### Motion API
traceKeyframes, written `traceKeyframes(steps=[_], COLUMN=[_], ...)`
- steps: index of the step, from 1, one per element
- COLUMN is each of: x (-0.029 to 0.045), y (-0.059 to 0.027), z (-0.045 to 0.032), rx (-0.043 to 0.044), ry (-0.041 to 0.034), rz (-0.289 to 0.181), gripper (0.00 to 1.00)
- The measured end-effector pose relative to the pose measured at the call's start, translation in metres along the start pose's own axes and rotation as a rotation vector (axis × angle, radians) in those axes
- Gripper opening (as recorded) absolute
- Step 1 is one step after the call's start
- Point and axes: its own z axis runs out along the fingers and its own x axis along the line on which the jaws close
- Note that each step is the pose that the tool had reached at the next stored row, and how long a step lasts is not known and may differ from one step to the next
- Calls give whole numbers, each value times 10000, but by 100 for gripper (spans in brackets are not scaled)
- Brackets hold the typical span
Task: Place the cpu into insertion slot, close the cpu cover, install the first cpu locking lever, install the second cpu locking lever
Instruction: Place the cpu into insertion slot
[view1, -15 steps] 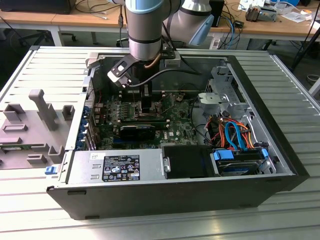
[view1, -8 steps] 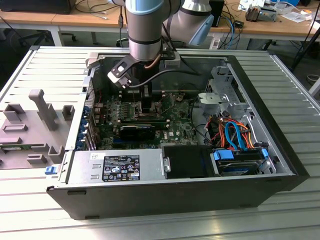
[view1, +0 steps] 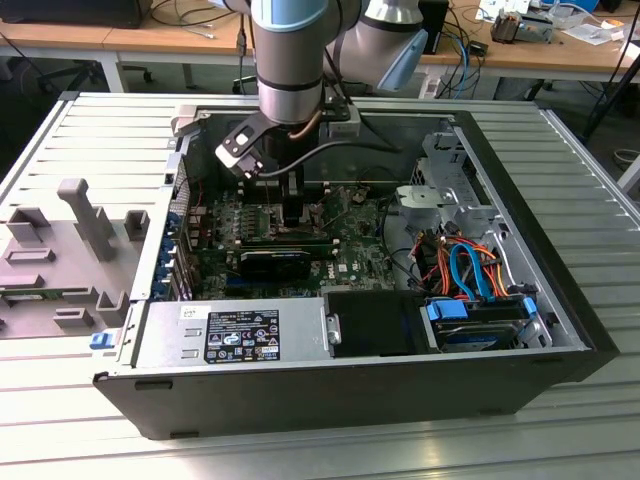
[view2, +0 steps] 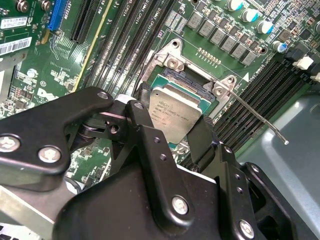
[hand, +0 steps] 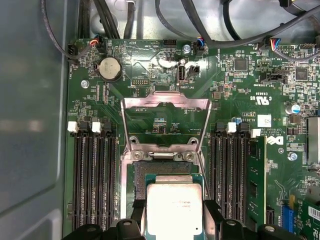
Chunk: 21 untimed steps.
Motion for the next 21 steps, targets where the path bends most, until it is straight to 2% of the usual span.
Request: traceKeyframes(steps=[21], x=[14], y=[-1], z=[59], rx=[-1], ry=[1], rz=[2], gripper=[54])
